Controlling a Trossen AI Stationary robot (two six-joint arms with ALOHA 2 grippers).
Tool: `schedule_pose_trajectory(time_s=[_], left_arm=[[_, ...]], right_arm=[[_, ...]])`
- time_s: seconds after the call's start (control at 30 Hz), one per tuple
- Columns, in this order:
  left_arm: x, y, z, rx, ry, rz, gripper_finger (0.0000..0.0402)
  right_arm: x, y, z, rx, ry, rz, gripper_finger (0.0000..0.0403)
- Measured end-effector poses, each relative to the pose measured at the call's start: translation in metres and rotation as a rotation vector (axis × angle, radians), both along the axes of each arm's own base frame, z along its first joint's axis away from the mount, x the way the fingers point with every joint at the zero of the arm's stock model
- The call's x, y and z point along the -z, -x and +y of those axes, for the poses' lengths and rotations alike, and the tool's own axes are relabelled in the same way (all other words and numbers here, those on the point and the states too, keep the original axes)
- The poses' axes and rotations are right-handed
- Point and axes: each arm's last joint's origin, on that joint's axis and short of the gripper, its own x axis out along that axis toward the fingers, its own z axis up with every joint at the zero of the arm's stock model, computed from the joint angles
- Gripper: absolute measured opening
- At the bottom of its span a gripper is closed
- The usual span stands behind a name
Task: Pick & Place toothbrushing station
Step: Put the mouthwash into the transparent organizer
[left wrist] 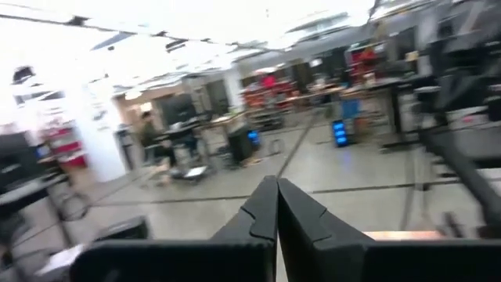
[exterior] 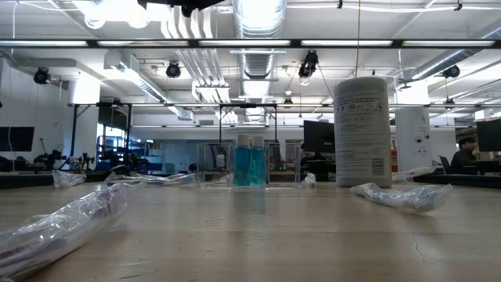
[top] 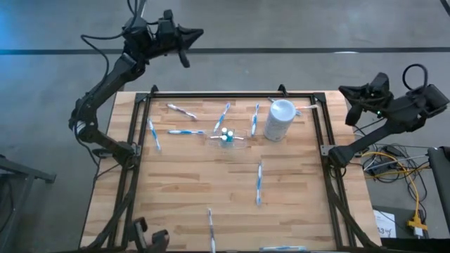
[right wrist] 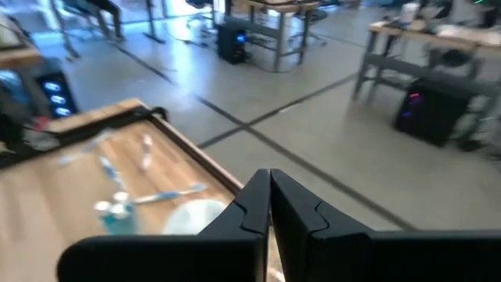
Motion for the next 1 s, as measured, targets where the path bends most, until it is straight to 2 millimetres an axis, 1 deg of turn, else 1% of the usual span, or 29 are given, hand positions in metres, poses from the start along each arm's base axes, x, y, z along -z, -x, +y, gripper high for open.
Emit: schedule_pose_trajectory(time_s=[0.1,0.23,0.4,0.5,0.57,0.67,0.83,0.93,1.0], left_arm=[[0.001,-0.001,0.002,-0.033,0.022,-0.009,0.0003],[-0.001,-0.003,0.003,-0.014,0.067,-0.062,0.0007],[-0.008,-0.008,0.008,0.03,0.1,-0.184,0.0003],[-0.017,-0.012,0.013,0.047,0.164,-0.212,0.0003],[-0.023,-0.014,0.021,0.029,0.193,-0.193,0.0003],[-0.032,-0.019,0.038,-0.018,0.185,-0.162,0.0002],[-0.052,-0.024,0.068,-0.056,0.131,-0.206,0.0002],[-0.065,-0.019,0.081,-0.102,0.044,-0.206,0.0005],[-0.071,-0.013,0.089,-0.179,-0.044,-0.215,0.0007]], right_arm=[[0.005,0.003,-0.002,0.017,0.003,0.036,0.0008],[0.007,0.011,-0.004,-0.025,-0.061,0.013,0.0008],[0.009,0.024,-0.01,-0.026,-0.103,-0.038,0.0008],[0.008,0.024,-0.01,-0.037,-0.118,-0.046,0.0008],[0.008,0.024,-0.009,-0.043,-0.124,-0.049,0.0008],[0.006,0.022,-0.009,-0.052,-0.11,-0.042,0.0008],[-0.004,0.019,-0.007,-0.092,-0.07,-0.088,0.0008],[-0.012,0.019,-0.008,-0.103,-0.037,-0.125,0.0008],[-0.016,0.022,-0.01,-0.055,-0.019,-0.161,0.0008]])
